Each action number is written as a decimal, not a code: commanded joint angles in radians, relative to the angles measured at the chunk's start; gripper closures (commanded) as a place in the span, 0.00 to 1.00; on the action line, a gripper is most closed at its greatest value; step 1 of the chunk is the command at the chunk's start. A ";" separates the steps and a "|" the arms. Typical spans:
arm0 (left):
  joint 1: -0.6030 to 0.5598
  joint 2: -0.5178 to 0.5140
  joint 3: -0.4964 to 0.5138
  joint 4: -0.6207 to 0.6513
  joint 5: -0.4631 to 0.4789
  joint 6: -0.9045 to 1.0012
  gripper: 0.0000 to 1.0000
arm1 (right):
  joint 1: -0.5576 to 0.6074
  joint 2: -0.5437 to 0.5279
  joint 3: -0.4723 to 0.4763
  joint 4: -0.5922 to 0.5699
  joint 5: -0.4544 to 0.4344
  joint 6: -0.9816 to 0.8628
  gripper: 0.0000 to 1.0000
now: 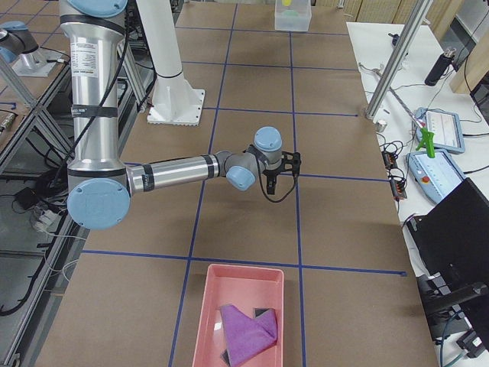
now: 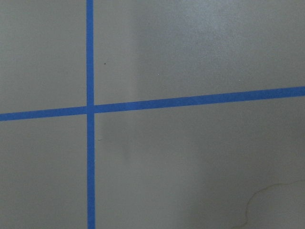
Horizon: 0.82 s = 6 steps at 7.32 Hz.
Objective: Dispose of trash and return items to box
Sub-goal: 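Release the yellow cup in the clear bin and withdraw the left gripper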
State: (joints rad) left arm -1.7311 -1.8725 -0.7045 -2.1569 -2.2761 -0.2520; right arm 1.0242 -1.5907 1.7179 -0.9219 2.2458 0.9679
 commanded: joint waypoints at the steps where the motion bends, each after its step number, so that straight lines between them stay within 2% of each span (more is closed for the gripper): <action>1: 0.002 0.001 0.014 -0.014 0.001 -0.035 1.00 | -0.001 0.000 -0.001 0.000 0.000 0.000 0.00; 6: 0.013 -0.005 0.054 -0.051 0.047 -0.044 1.00 | -0.003 0.000 -0.003 0.000 0.002 0.000 0.00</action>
State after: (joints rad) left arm -1.7226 -1.8758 -0.6566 -2.2016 -2.2402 -0.2932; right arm 1.0217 -1.5908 1.7145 -0.9219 2.2467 0.9674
